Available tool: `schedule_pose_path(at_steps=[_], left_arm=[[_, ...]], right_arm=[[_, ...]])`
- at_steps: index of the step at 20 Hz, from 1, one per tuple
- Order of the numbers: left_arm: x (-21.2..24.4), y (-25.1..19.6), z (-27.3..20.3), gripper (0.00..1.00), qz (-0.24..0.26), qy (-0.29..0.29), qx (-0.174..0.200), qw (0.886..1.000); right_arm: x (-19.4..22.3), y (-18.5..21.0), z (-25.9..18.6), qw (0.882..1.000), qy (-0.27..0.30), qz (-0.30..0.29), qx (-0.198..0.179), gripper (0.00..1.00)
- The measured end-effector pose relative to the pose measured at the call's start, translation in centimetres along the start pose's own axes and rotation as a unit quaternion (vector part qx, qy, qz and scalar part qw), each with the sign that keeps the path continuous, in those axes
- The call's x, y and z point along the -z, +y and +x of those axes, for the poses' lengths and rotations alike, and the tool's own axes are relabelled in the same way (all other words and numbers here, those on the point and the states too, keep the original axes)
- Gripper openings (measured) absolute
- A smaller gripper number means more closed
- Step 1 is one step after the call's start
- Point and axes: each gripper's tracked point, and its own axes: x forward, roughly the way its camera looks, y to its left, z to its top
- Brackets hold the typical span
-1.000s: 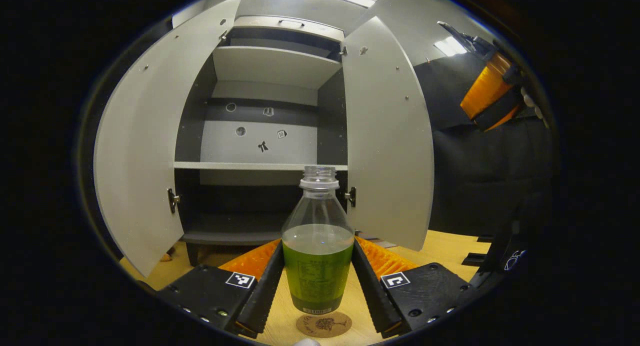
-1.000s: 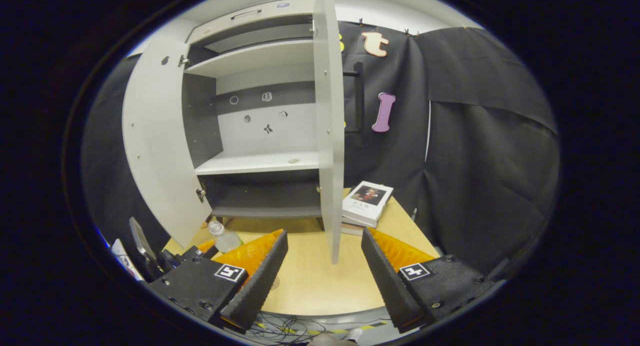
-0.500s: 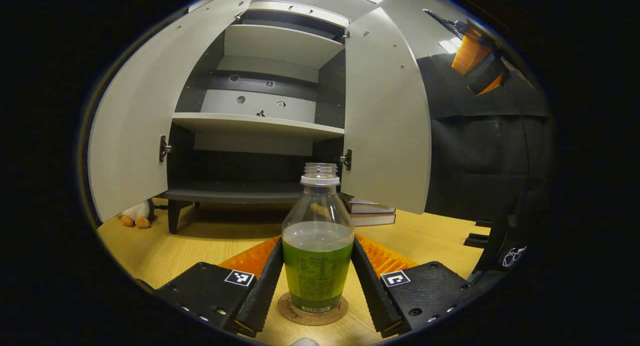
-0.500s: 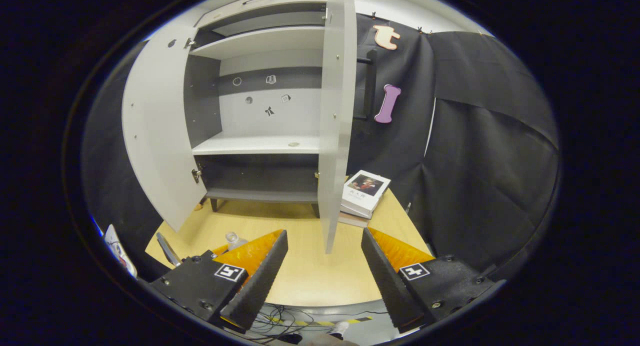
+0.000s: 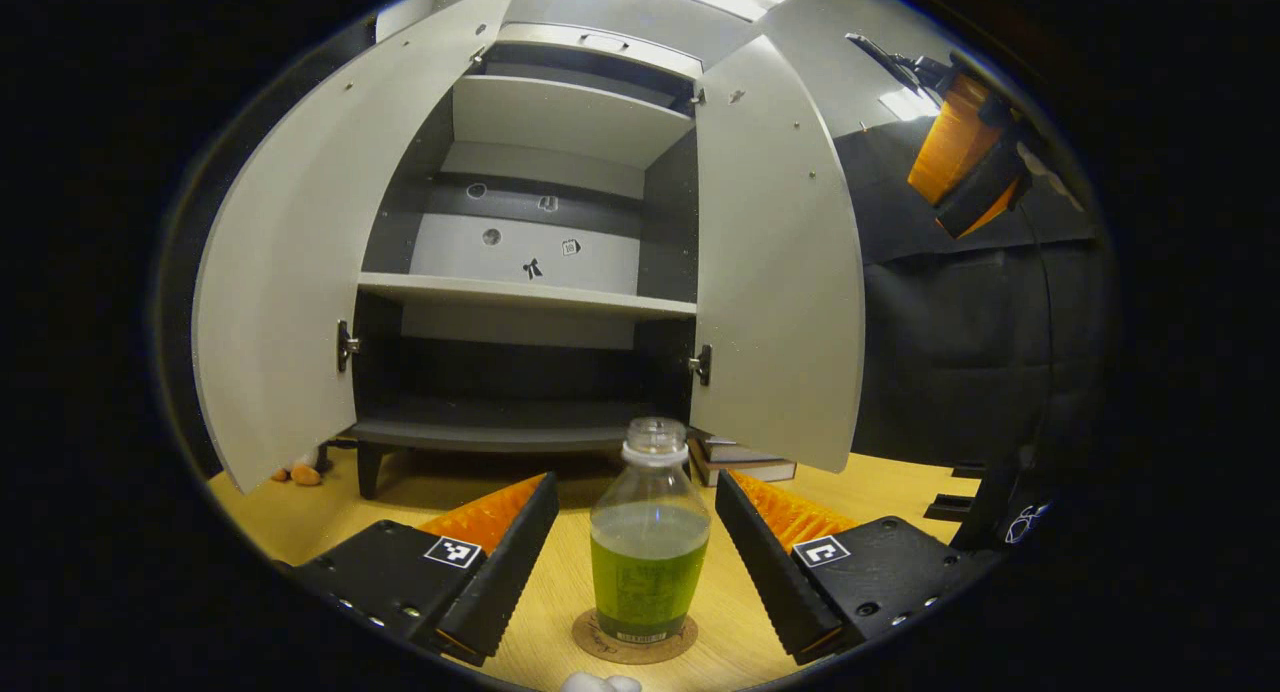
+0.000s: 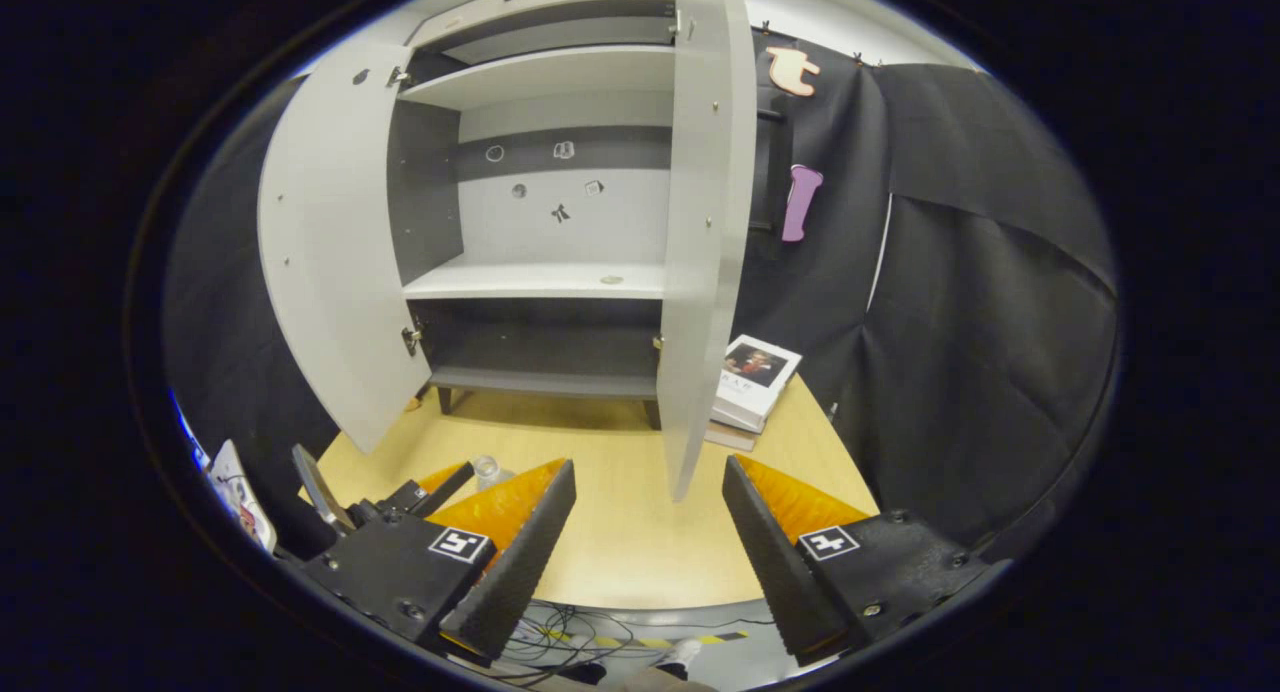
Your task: Grasp the bottle in the cabinet with the left hand and place it on the coaster, then close the right door with the right hand and the left door with the left hand.
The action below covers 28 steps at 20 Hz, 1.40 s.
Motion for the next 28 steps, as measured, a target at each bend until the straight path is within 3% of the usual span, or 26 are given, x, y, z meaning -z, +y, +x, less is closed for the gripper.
schedule_pose_path(at_steps=[4,5,7,11,16,19,22,28], left_arm=[[-5.6,0.4,-0.2,0.96,0.002,-0.023,-0.002,1.0],[-7.0,0.6,-0.3,1.0,-0.001,-0.03,-0.006,1.0],[-10.1,1.3,-0.4,0.96,-0.005,-0.038,-0.019,0.999],[-16.3,3.2,-0.8,1.0,-0.004,-0.054,-0.051,0.997],[-21.6,6.4,-1.9,0.96,-0.012,-0.03,-0.093,0.995],[-24.0,9.1,-3.3,1.0,0.009,-0.017,-0.133,0.991],[-26.1,11.1,-4.8,0.96,0.032,-0.011,-0.162,0.986],[-26.1,9.9,-7.2,0.96,0.03,0.029,-0.187,0.981]], right_arm=[[-0.5,0.5,0.5,1.0,-0.013,0.005,-0.007,0.98],[-0.6,0.6,0.6,1.0,-0.018,0.007,-0.008,0.98],[-1.0,0.7,0.9,0.999,-0.03,0.009,-0.011,0.98],[-2.1,1.2,1.5,0.998,-0.059,0.019,-0.02,0.96],[-3.3,1.7,2.3,0.994,-0.096,0.029,-0.034,0.95],[-4.2,2.0,2.5,0.991,-0.118,0.041,-0.04,0.98],[-5.0,1.5,2.5,0.988,-0.139,0.052,-0.038,0.97],[-7.0,-1.8,3.2,0.982,-0.179,0.066,-0.007,0.98]])
